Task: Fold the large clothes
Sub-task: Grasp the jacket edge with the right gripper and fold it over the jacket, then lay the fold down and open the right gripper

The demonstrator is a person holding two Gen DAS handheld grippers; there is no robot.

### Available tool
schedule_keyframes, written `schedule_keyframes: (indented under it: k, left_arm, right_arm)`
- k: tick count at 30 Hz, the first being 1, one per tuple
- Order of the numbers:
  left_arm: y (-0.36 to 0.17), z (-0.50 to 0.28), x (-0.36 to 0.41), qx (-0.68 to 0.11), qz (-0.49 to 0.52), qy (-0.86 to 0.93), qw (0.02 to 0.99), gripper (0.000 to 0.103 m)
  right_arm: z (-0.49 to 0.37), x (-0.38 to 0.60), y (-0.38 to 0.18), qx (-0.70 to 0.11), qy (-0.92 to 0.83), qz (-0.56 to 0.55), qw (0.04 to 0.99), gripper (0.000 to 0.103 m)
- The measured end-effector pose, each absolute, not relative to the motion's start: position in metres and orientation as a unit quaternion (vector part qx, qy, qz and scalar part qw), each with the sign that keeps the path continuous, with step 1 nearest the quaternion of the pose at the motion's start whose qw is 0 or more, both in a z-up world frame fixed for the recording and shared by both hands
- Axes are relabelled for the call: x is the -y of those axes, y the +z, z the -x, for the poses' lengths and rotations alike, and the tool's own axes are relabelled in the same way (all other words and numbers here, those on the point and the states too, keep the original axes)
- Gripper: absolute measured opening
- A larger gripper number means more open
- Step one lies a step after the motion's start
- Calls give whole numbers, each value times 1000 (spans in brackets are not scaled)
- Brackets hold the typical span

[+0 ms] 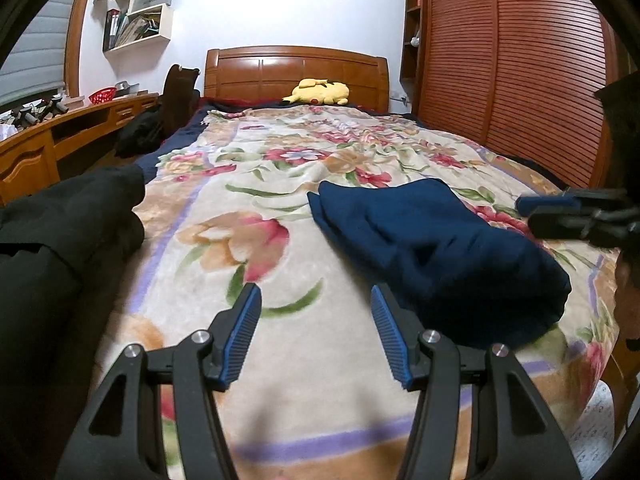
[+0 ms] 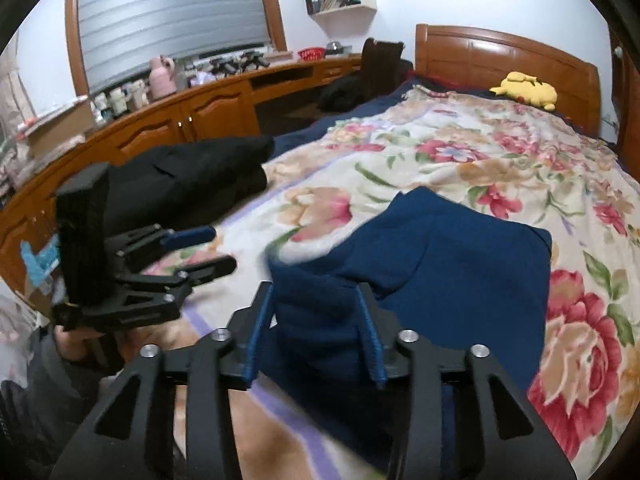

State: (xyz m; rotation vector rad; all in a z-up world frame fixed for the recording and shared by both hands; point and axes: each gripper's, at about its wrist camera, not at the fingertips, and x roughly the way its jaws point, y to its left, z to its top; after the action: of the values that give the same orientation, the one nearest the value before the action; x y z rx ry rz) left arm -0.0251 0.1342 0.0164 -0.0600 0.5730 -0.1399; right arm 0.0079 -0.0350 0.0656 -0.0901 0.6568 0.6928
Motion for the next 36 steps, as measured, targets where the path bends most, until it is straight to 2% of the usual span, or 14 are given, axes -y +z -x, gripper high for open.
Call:
schedule_keyframes:
  k: [6,13,17,36]
  left_arm:
    - [19,26,-124,-279,26,-77,957,56]
    - [21,33,-122,-274,28,-85,957,56]
    - [20,37,-123,-275,34,-90,957,56]
    - [-7,56,-95,-314,25,-131,940,56]
  right_arm:
    - [-3,70,76,-288,269,55,917,49]
    - [-16,72,7,-376,252,111,885,48]
    - [-5,66,-25,-381,252,129,880,48]
    - [-7,77,-12,-357,259,104,892,47]
